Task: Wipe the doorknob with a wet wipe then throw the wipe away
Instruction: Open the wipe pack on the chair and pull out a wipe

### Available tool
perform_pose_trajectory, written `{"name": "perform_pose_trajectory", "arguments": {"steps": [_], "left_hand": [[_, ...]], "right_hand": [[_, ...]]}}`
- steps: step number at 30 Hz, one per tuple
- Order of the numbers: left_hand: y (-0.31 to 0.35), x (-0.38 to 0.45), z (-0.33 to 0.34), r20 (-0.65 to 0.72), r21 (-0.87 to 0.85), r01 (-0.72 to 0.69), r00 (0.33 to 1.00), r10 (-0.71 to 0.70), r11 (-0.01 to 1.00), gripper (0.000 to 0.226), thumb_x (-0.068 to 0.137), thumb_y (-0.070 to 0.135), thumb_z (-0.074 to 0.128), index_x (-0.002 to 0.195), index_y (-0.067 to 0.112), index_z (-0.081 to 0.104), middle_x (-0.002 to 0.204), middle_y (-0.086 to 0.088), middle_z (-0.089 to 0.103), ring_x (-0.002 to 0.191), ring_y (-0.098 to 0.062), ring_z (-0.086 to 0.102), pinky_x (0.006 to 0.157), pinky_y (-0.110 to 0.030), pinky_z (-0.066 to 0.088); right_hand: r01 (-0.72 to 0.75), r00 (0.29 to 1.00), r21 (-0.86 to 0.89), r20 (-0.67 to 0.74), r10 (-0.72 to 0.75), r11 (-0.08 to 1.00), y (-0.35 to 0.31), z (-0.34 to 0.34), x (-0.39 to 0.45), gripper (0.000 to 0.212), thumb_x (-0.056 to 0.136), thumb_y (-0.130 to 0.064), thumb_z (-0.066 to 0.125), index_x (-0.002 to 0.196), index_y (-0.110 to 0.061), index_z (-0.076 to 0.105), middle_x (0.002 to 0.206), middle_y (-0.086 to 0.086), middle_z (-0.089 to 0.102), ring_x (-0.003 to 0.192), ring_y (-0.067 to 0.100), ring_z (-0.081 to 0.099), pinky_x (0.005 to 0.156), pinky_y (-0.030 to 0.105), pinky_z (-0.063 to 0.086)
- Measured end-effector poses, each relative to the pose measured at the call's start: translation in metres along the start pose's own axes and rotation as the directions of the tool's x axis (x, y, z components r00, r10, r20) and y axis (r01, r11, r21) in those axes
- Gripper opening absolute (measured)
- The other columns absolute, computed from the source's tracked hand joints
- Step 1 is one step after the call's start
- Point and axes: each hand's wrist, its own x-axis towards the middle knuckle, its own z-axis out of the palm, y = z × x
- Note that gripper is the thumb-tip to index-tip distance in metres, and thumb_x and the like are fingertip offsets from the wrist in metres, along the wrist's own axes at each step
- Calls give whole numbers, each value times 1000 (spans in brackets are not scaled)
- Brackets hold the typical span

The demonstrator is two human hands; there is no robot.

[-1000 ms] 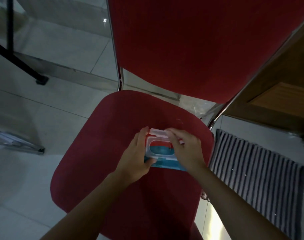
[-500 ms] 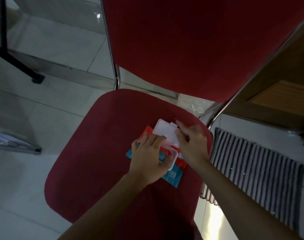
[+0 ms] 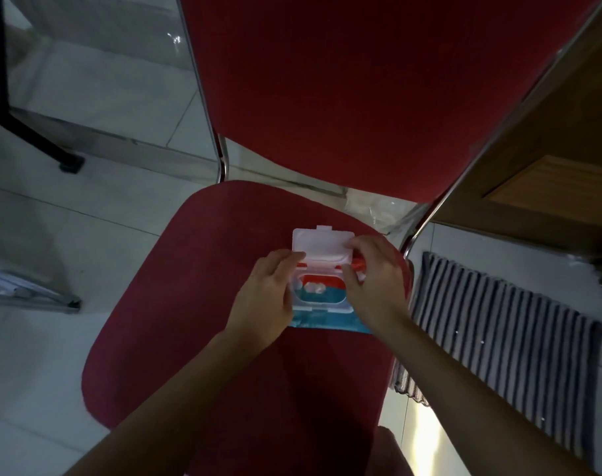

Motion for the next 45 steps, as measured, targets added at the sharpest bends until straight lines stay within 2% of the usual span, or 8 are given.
{"name": "perform_pose_trajectory", "arguments": {"steps": [4, 11, 15, 21, 28, 32, 40, 45], "left_hand": [[-8, 4, -2, 64, 93, -79, 995, 74, 992, 53, 88, 2, 47, 138, 16, 36, 148, 0, 34, 125, -21, 36, 96, -21, 32], [-15, 8, 1, 71, 56, -71, 995, 67, 996, 53, 87, 1, 48, 138, 12, 35, 146, -2, 37, 122, -22, 37, 100, -19, 27], [-13, 7, 1, 51, 29, -64, 997, 63, 998, 53, 85, -1, 50, 136, 10, 38, 144, -4, 40, 118, -24, 40, 101, -22, 32], [-12, 6, 1, 51, 18, -66, 997, 65, 998, 53, 88, 1, 46, 138, 10, 34, 148, -2, 35, 123, -21, 36, 101, -17, 24], [-12, 6, 1, 53, 1, -48, 997, 48, 999, 52, 89, 2, 45, 139, 12, 33, 149, 1, 33, 124, -17, 33, 101, -14, 21], [-12, 5, 2, 42, 1, -49, 998, 49, 999, 52, 89, 2, 45, 139, 12, 32, 149, 0, 33, 124, -17, 34, 101, -14, 21], [-11, 2, 8, 14, -11, -30, 999, 30, 999, 49, 89, 3, 45, 136, 13, 38, 148, 2, 34, 124, -21, 35, 104, -23, 28], [-12, -3, 6, -24, -187, 86, 995, -92, 979, 47, 90, 13, 50, 135, 15, 37, 143, -2, 39, 128, -14, 37, 108, -27, 32]], "right_hand": [[58, 992, -95, 121, -46, 994, 6, 2, -10, 29, 76, -2, 64, 105, -7, 63, 115, 9, 59, 108, 20, 44, 89, 18, 29], [124, 957, -47, 269, -107, 991, -4, 13, -13, 14, 80, -23, 67, 80, -8, 68, 85, -4, 47, 85, 7, 40, 69, 10, 31], [77, 941, -64, 333, -51, 995, -9, 19, -9, 8, 82, -11, 59, 75, -8, 61, 82, 0, 49, 82, 16, 47, 73, 30, 42], [-433, 845, 295, 463, 268, 852, -12, 2, 4, 15, 91, -16, 49, 80, -20, 58, 79, -5, 58, 71, 9, 53, 61, 15, 43], [-336, 871, 291, 459, 177, 896, -8, 6, 0, 22, 70, -20, 76, 78, -27, 58, 81, -11, 59, 72, 4, 53, 63, 9, 43], [-306, 904, 285, 387, 183, 908, -6, 6, 2, 11, 75, -6, 67, 81, -16, 70, 83, 1, 68, 68, 3, 57, 60, 7, 41], [-535, 844, 624, 370, 388, 570, -8, -2, 10, 18, 86, -14, 58, 76, -23, 69, 81, 1, 68, 79, 17, 63, 73, 34, 52], [-534, 834, 717, 360, 418, 448, -3, -9, 15, 35, 80, -5, 55, 49, -19, 64, 55, -7, 61, 65, 15, 54, 64, 30, 42]]}}
